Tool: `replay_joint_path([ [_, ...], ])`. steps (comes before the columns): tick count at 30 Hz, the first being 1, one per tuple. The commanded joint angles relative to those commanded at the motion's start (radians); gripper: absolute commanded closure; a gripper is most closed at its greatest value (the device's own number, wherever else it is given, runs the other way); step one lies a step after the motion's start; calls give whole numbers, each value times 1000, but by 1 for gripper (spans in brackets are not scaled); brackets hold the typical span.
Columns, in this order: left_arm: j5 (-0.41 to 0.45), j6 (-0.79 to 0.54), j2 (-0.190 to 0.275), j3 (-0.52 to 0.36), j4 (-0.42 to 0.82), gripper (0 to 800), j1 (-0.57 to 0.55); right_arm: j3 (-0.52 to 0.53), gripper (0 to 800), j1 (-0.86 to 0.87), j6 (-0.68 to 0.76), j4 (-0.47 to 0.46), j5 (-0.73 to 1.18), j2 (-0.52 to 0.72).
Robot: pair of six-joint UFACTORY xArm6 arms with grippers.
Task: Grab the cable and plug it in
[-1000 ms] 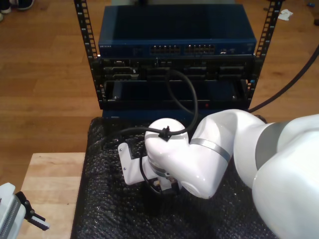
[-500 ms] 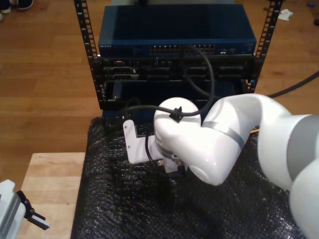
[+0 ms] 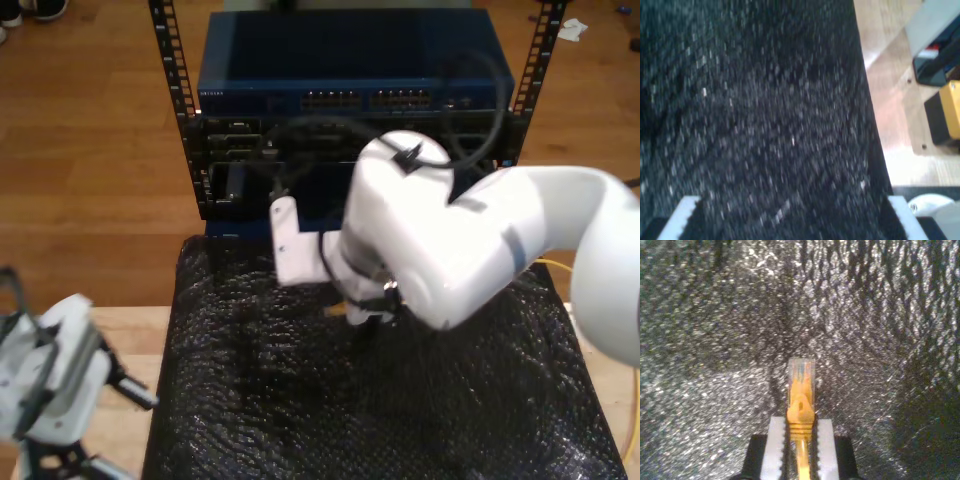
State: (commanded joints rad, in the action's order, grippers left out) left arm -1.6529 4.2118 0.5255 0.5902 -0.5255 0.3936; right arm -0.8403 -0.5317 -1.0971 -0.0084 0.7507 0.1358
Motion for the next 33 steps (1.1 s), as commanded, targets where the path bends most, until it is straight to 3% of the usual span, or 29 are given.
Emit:
replay_joint_path([
  [9, 25, 101, -12, 54, -98, 0, -186, -2, 797, 77, -34, 58, 103, 78],
  [15, 95, 170, -29, 72, -157, 0, -287, -2, 797, 135, -135, 224, 213, 129],
  [21, 176, 210, -78, 103, -207, 0, -344, -23, 797, 196, -199, 338, 348, 150],
  [33, 261, 210, -190, 186, -353, 0, -404, -97, 797, 278, -258, 454, 506, 190],
])
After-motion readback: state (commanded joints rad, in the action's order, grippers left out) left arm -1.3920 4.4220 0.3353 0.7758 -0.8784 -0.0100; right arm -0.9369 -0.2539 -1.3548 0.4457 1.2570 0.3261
